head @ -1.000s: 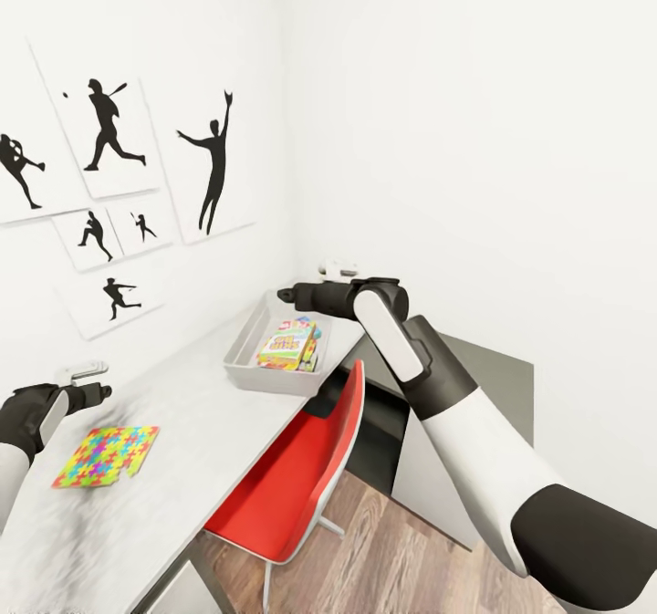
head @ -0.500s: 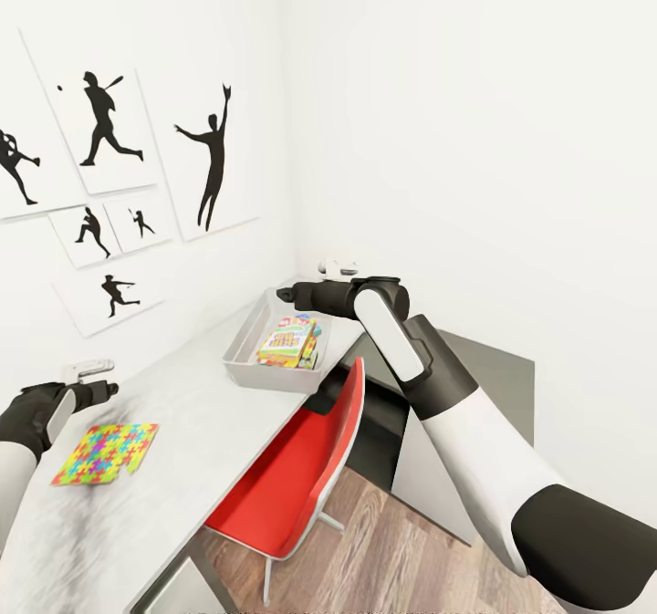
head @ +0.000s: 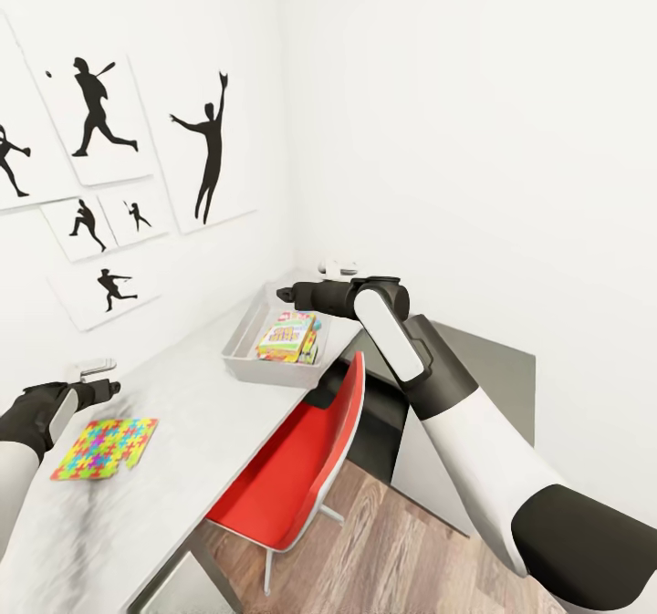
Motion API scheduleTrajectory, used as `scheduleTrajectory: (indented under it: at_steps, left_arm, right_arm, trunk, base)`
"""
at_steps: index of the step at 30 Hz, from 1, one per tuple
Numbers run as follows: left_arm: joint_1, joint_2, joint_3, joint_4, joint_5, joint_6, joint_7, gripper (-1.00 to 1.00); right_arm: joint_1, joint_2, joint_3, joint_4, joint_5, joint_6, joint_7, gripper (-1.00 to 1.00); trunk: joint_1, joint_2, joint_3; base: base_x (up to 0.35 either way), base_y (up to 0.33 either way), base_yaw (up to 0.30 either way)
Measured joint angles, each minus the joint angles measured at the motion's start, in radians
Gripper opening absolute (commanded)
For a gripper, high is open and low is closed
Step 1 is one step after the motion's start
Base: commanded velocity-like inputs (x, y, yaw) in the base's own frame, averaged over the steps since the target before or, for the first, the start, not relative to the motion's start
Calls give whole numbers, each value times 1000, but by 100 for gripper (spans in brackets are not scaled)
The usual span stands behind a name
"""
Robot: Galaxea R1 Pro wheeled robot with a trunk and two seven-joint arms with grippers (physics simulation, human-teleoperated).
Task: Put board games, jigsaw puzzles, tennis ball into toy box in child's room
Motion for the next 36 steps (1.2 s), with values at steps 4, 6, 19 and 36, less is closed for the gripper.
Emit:
scheduleTrajectory:
  at_steps: [4, 6, 19, 36]
  left_arm:
    - [0, 0, 0, 0, 0, 0, 0, 100]
    - [0, 0, 0, 0, 0, 0, 0, 100]
    - [0, 0, 0, -10, 0, -1, 0, 100]
    - [0, 0, 0, -14, 0, -1, 0, 100]
  right_arm:
    - [0, 0, 0, 0, 0, 0, 0, 100]
    - [0, 0, 0, 0, 0, 0, 1, 100]
    - [0, 0, -1, -19, 0, 0, 1, 100]
    - [0, 0, -1, -53, -1, 1, 0, 100]
  trunk:
    - [0, 0, -7]
    - [0, 0, -10]
    - [0, 0, -31]
    - [0, 0, -57]
  base:
    - [0, 0, 0]
    - [0, 0, 0]
    - [0, 0, 0]
    - [0, 0, 0]
